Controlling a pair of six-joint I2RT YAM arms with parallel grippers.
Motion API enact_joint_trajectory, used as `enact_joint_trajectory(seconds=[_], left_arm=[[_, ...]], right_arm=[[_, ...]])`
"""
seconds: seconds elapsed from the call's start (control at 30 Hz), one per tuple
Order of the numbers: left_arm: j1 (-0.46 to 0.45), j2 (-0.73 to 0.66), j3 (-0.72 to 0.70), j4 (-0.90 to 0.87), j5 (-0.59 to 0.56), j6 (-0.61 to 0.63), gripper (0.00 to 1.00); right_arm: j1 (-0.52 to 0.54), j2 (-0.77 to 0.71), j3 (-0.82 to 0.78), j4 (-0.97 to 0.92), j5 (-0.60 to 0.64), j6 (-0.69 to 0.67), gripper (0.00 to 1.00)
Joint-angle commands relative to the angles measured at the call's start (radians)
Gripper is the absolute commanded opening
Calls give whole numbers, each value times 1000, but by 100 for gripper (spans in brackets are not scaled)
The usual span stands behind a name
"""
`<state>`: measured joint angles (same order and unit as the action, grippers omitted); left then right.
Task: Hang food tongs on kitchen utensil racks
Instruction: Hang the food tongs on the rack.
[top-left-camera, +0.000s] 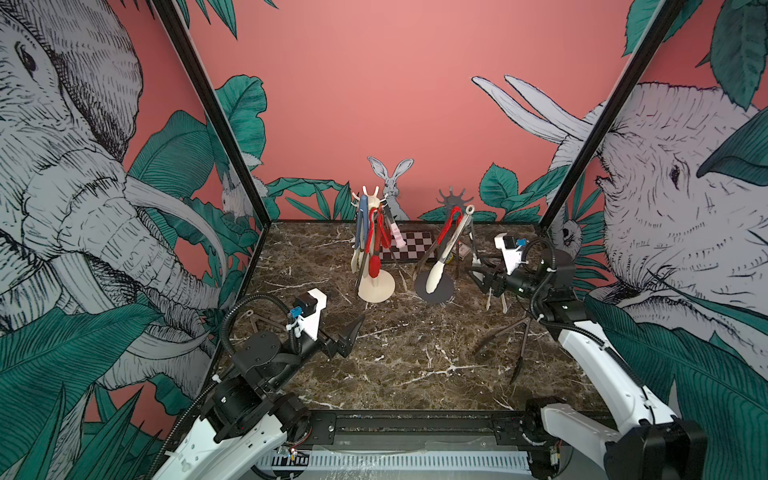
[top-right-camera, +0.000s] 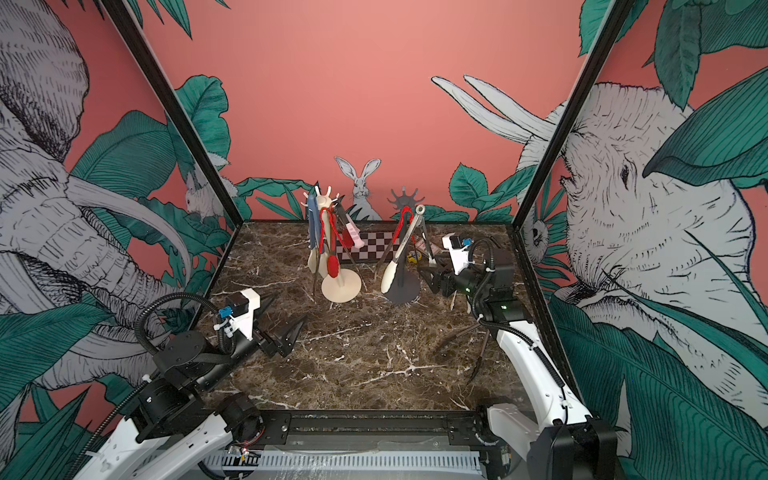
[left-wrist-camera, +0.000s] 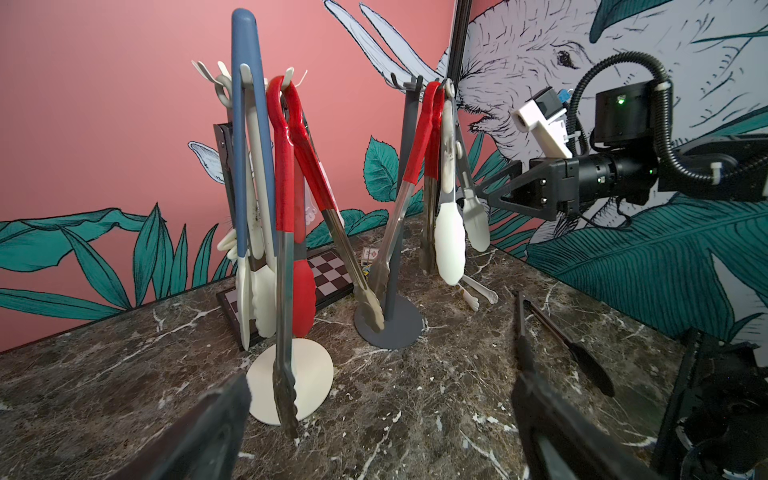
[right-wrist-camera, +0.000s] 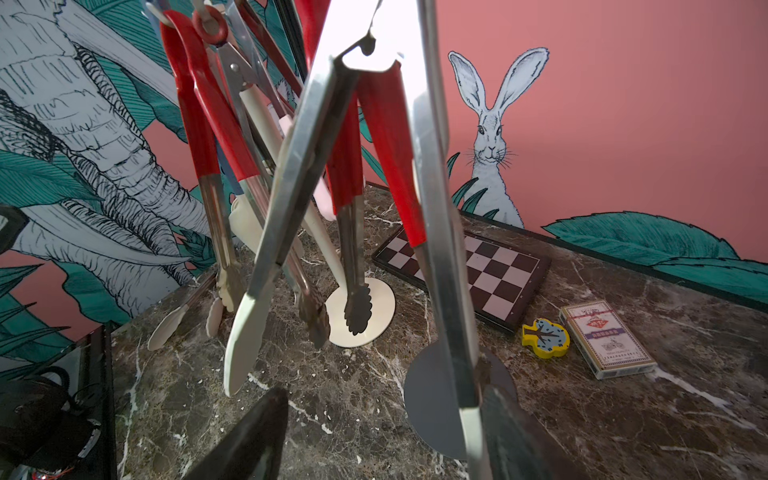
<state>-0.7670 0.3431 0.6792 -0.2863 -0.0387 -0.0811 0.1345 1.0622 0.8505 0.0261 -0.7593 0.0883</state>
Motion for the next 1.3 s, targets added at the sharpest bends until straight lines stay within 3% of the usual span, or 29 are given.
enact_joint_trajectory(seconds=[0.0, 0.13, 0.23, 0.53, 0.8, 1.27], left_arm=[[-1, 2, -1, 14, -4, -8, 99], [-1, 4, 0, 14, -4, -7, 100], [0, 8, 0, 17, -3, -7, 100], [0, 25, -1, 30, -1, -13, 99], [0, 34, 2, 32, -6, -19, 99], [0, 91, 61, 26, -66, 18, 99]], right_arm=[[-9, -25, 47, 65, 43, 63, 73], [-11, -20, 96, 101, 129, 151, 70], [-10, 17, 176, 33, 212, 189, 60], [-11, 99, 266, 29, 187, 261, 51], [-10, 39, 207, 3, 241, 198, 70], [-12, -140, 97, -217, 432, 144, 82]])
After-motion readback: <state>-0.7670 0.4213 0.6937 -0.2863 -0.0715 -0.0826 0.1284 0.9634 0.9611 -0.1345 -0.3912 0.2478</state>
